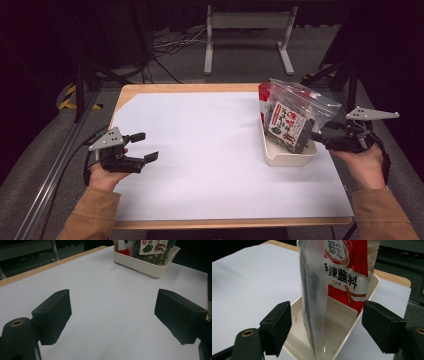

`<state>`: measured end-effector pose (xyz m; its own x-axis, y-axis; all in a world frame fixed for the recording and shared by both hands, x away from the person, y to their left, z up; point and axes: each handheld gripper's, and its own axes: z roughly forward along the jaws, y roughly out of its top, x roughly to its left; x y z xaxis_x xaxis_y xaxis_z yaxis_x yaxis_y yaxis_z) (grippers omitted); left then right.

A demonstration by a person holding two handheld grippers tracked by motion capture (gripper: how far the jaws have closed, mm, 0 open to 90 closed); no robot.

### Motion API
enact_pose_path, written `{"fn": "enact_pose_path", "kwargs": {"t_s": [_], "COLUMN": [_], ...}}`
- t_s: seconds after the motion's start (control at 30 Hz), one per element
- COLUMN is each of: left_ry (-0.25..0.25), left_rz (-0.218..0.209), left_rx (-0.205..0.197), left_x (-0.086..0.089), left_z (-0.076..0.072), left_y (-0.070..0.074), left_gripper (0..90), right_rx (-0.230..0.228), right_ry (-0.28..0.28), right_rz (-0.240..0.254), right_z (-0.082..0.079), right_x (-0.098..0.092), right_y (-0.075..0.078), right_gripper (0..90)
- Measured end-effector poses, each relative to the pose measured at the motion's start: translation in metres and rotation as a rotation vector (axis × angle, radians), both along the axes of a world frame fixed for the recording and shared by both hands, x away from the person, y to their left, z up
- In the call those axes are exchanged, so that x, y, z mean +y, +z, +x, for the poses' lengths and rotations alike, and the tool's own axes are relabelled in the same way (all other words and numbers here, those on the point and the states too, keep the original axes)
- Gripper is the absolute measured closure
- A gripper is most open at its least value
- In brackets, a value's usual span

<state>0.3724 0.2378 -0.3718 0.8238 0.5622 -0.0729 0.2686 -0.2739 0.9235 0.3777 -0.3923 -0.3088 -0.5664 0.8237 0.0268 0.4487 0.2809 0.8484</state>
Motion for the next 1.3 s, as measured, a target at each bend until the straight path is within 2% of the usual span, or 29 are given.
{"fn": "enact_pose_path", "kwargs": {"t_s": [0.13,0.2,0.3,0.43,0.63,1.03,1.07,1.3], "left_ry": [0.014,0.022,0.033,0.039,0.025,0.014,0.015,0.013], "left_rz": [0.006,0.003,0.015,0.055,0.092,0.091,0.102,0.104], "left_rx": [-0.002,0.0,-0.006,0.003,0.01,0.036,0.034,0.032], "left_x": [0.007,0.01,0.013,0.012,0.01,0.012,0.013,0.012], "left_z": [-0.008,-0.012,-0.016,-0.021,-0.028,-0.033,-0.033,-0.034], "left_y": [-0.004,-0.005,-0.008,-0.016,-0.023,-0.032,-0.033,-0.035], "left_gripper": [14.4,14.3,14.2,14.0,13.1,12.3,12.2,12.0], "right_rx": [0.0,-0.001,-0.004,-0.005,-0.004,-0.017,-0.018,-0.026], "right_ry": [0.003,0.001,0.023,0.05,0.083,0.183,0.19,0.206], "right_rz": [0.008,-0.006,-0.008,0.014,0.041,0.053,0.053,0.072], "right_z": [-0.009,-0.015,-0.023,-0.032,-0.045,-0.067,-0.068,-0.074], "right_x": [-0.004,-0.005,-0.007,-0.009,-0.006,0.011,0.012,0.016], "right_y": [-0.002,-0.003,-0.006,-0.009,-0.018,-0.045,-0.047,-0.064], "right_gripper": [21.4,20.4,18.9,17.2,15.1,13.8,13.4,11.1]}}
